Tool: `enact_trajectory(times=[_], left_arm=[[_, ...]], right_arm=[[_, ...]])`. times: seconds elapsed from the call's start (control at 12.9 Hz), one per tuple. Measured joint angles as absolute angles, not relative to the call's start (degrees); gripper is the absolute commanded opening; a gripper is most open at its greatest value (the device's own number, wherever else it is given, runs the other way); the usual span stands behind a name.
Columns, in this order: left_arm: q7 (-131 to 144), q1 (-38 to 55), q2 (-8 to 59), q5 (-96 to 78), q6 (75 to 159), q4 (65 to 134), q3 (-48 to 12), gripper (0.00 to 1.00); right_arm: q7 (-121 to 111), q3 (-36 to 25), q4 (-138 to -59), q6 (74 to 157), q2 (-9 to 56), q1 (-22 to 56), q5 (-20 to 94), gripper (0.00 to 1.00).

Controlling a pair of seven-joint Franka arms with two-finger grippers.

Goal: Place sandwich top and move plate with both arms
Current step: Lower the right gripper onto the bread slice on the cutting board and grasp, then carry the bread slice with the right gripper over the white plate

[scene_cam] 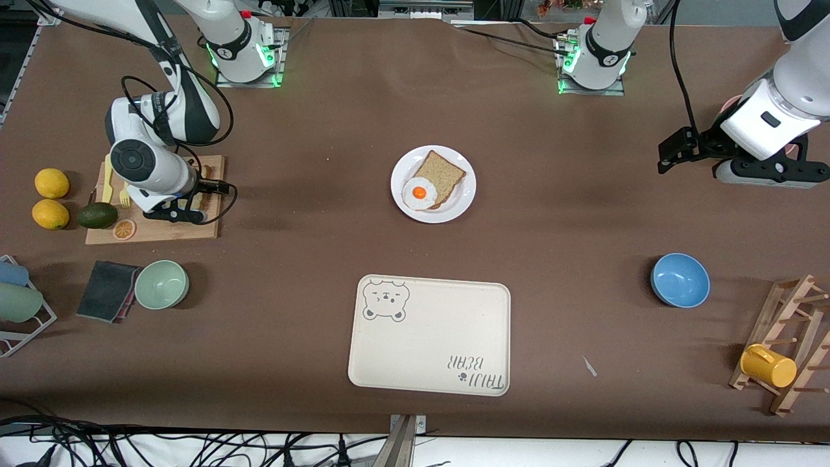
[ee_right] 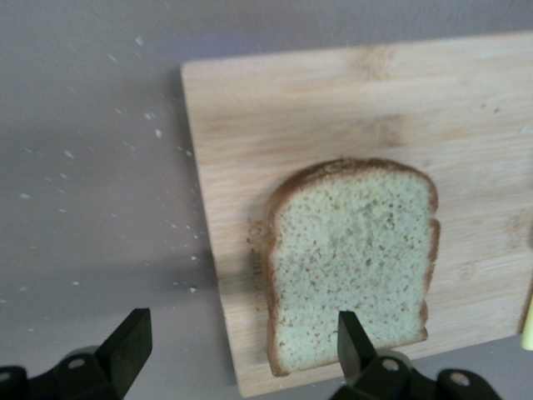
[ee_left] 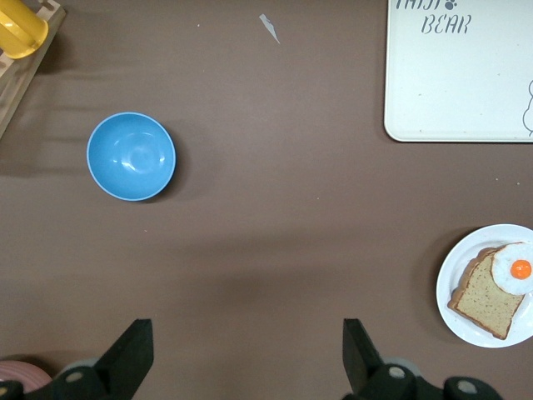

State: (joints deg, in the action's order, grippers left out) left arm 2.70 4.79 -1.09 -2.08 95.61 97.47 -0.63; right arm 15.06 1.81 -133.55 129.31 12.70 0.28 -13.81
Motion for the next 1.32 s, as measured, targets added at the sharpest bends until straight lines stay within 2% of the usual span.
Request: enact_trajectory(times=[0.31,0.54,0.85,1.32], left_arm=[[2.7,4.8,-1.1,-2.1,95.6,97.5,-0.6,1.00],[2.7,4.8,-1.1,-2.1,95.6,97.5,-0.6,1.00],[2.7,4.8,-1.1,-2.1,95.6,97.5,-0.6,1.00],[2.7,4.9,-1.1,-2.1,95.6,97.5,-0.6,1.00]], right_arm=[[17.3,1.6,-134.0,129.9,15.2,0.3,-16.4,0.62],[18.0,1.2,-133.9,130.9,16.7,0.3,-17.0,0.26],[18.0,0.3,-133.8,131.0,16.7,0.0,-17.7,0.01],[18.0,0.3,-132.7,129.1,16.7,0.1,-17.7,0.00]])
